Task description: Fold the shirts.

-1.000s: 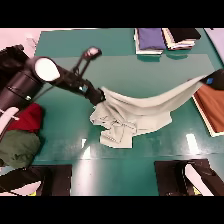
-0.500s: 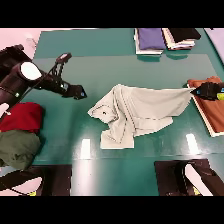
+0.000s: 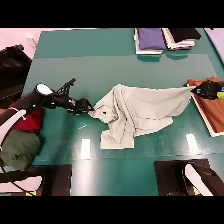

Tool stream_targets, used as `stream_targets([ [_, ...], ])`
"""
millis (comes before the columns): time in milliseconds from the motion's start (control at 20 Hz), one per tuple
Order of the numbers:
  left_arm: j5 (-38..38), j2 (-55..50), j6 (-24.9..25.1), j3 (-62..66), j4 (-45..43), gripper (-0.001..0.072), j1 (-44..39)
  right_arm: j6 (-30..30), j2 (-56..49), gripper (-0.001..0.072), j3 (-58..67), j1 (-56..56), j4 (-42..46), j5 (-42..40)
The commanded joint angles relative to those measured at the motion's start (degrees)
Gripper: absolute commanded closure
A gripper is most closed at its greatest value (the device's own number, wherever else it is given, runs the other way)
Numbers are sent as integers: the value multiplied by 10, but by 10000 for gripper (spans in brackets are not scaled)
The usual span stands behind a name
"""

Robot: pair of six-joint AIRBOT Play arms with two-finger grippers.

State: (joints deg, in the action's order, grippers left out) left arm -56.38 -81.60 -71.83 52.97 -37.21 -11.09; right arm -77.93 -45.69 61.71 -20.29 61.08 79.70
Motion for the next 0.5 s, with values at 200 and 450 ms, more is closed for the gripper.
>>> stream_targets([
  [200,-3,-15,32,9,68,683,2,0,0,693,1,0,-1,-16],
  [450,-29,-13,33,75,62,684,3,0,0,693,1,0,-1,-15],
])
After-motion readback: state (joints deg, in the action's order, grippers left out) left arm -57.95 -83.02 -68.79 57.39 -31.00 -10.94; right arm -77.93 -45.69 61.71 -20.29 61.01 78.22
